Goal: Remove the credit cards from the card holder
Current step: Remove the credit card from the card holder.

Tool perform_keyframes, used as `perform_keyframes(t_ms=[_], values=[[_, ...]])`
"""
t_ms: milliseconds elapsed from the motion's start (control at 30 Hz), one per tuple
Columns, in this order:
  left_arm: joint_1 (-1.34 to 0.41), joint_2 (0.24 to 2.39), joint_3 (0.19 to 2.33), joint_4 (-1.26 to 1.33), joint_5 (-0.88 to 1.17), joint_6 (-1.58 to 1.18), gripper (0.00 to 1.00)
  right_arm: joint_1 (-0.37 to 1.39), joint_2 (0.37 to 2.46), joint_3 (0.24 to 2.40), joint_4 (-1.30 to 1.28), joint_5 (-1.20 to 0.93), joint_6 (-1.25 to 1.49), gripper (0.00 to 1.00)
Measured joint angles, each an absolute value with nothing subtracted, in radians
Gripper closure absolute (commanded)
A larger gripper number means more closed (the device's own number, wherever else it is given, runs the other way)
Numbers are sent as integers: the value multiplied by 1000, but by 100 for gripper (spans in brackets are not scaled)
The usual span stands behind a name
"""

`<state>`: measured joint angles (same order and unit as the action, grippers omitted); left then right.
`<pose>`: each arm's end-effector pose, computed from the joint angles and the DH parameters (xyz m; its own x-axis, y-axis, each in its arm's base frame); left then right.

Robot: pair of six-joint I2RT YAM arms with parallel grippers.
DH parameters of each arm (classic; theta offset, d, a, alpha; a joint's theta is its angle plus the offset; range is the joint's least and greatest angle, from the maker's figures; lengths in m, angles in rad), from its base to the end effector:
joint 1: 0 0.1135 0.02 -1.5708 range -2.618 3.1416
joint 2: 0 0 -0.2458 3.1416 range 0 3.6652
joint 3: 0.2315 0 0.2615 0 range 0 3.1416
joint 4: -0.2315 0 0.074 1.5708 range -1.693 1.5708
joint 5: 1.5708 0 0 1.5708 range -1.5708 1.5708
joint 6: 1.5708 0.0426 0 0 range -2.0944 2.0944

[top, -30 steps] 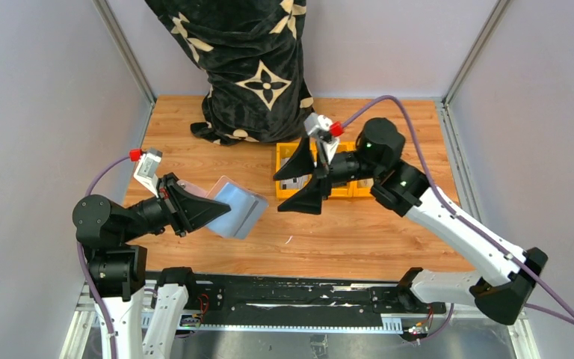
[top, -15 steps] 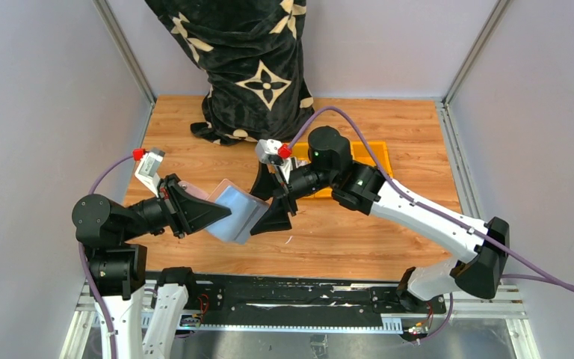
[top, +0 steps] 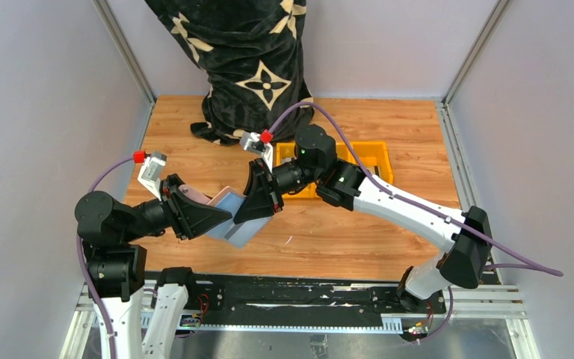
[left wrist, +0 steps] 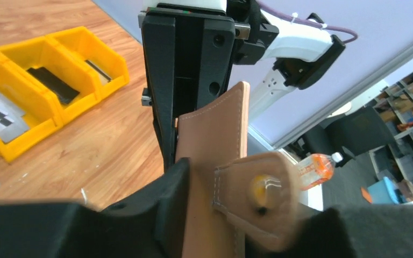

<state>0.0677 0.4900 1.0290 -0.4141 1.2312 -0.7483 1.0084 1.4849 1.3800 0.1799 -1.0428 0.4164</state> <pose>0.0808 -0.0348 0.4223 -0.5287 -0.2630 -0.8071 0.7521 0.2957 -0.5890 0.1574 0.3187 0.3986 -0.3216 -0.1281 -0.9382 -0.8260 -0.4464 0.3441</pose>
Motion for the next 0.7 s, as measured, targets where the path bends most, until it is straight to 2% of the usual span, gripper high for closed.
perform_keyframes(t_ms=[100, 400, 700], values=[[68, 490, 1043, -482, 1191, -664, 45, 1007, 1504, 1386, 173, -1011, 471, 100], [68, 402, 1086, -622, 1040, -417, 45, 973, 1506, 1365, 203, -931, 646, 100], [68, 371, 1088, -718, 829, -249, 59, 968, 1505, 1360, 239, -907, 787, 100]])
